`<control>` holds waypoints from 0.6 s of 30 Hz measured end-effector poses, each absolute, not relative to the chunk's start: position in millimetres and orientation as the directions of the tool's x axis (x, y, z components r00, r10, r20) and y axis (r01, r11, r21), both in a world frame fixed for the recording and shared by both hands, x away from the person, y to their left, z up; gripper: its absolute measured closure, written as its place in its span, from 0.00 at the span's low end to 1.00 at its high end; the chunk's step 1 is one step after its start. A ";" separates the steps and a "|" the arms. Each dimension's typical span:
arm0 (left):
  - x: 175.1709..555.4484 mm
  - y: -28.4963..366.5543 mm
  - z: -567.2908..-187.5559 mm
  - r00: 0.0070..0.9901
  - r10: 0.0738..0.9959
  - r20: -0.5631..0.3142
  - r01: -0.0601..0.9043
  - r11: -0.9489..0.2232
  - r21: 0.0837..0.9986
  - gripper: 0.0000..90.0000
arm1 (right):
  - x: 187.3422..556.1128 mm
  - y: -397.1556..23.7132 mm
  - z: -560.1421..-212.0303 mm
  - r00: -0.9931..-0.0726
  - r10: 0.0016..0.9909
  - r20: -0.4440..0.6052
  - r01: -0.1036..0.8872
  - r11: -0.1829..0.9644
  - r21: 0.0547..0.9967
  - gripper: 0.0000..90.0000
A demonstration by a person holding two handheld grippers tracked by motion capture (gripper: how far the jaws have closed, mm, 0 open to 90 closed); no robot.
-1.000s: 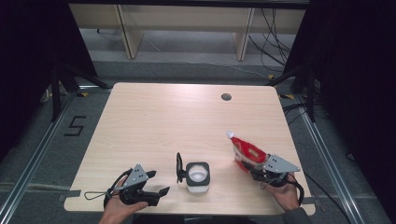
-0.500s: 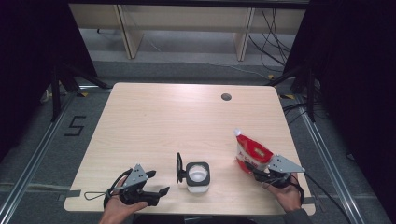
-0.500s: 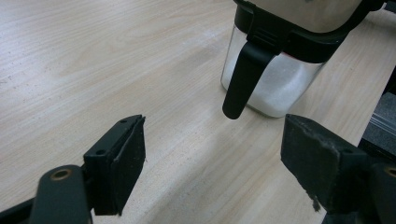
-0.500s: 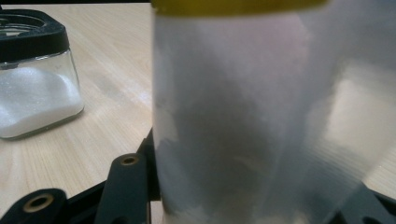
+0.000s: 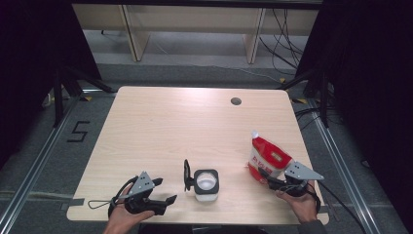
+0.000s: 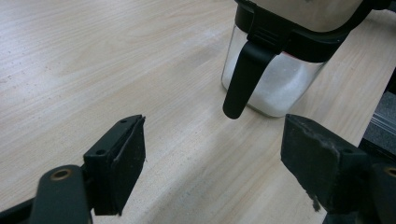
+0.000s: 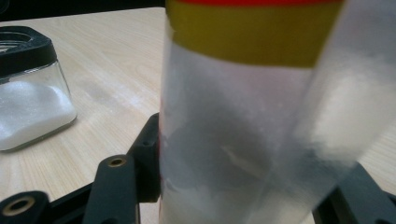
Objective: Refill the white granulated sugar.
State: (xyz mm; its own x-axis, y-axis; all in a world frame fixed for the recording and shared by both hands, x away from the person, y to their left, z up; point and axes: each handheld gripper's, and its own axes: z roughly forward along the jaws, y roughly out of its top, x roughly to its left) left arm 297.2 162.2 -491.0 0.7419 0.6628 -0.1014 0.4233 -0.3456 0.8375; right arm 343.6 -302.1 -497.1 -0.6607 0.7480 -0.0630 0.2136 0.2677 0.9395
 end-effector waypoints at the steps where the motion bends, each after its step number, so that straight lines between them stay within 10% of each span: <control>1: 297.0 162.0 -491.1 0.740 0.664 -0.104 0.426 -0.344 0.837 0.24 | 343.1 -303.2 -497.0 -0.660 0.749 -0.057 0.225 0.269 0.937 0.50; 18: 296.8 161.5 -490.9 0.736 0.669 -0.107 0.430 -0.340 0.836 0.24 | 330.3 -307.5 -492.0 -0.633 0.774 0.006 0.277 0.220 0.935 0.31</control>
State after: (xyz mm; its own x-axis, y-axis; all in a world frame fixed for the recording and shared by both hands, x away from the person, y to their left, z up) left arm 296.8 161.5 -490.9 0.7356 0.6690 -0.1066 0.4304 -0.3399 0.8362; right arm 330.3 -307.5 -492.0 -0.6330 0.7741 0.0059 0.2775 0.2198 0.9352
